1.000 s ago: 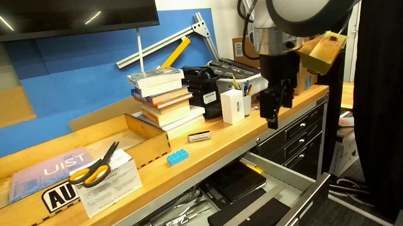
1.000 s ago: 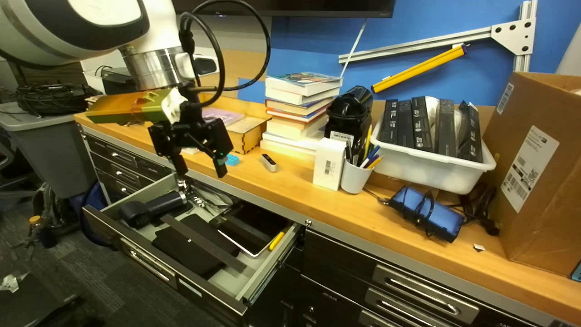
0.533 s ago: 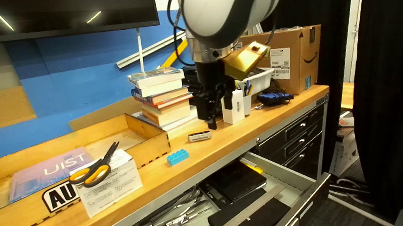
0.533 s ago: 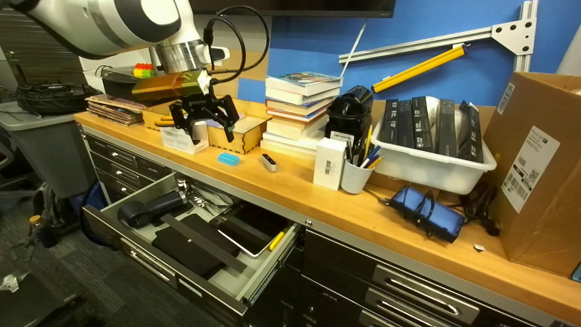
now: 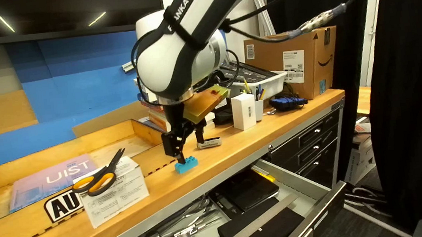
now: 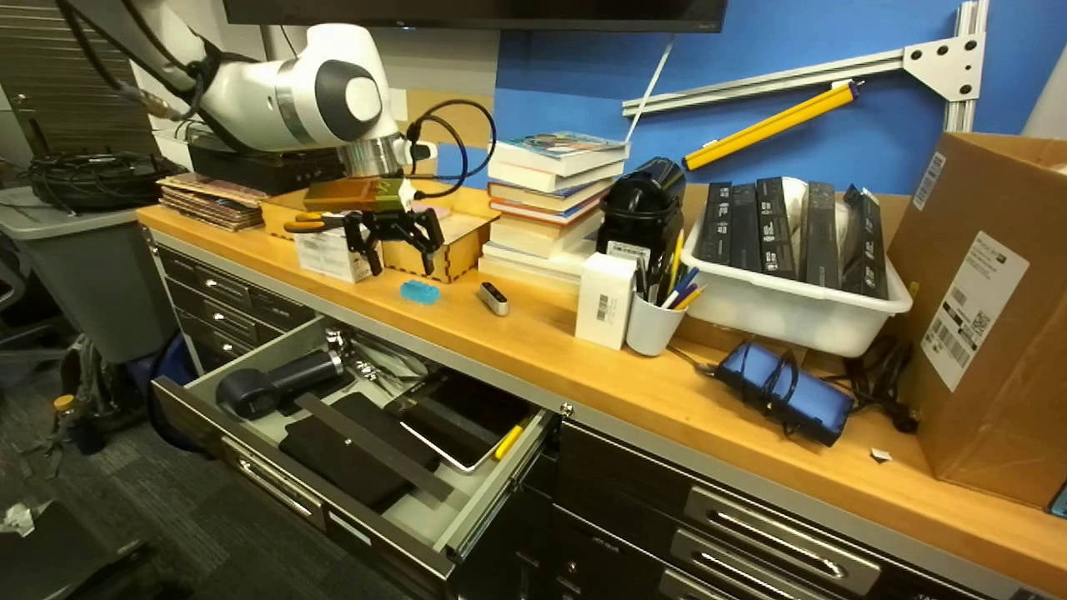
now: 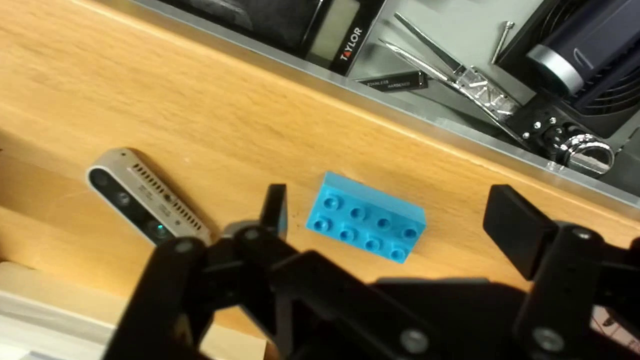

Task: Put the blue block inside the open drawer

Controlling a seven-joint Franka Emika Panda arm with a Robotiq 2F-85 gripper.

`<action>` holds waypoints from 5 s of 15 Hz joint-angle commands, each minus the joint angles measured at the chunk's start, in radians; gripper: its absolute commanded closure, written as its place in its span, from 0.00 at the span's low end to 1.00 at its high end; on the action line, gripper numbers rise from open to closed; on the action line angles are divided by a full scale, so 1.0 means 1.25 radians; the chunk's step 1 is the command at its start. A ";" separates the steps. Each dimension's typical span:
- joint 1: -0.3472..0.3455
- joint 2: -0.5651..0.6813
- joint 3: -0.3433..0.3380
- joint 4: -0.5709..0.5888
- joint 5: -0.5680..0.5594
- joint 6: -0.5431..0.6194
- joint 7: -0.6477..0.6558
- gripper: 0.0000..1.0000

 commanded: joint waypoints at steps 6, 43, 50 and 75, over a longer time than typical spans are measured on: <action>0.038 0.163 -0.033 0.140 0.023 0.017 0.086 0.00; -0.026 -0.159 -0.091 -0.435 0.005 0.108 0.070 0.00; -0.099 -0.261 -0.129 -0.602 0.011 0.076 0.034 0.00; -0.121 -0.194 -0.137 -0.625 0.051 0.141 0.023 0.00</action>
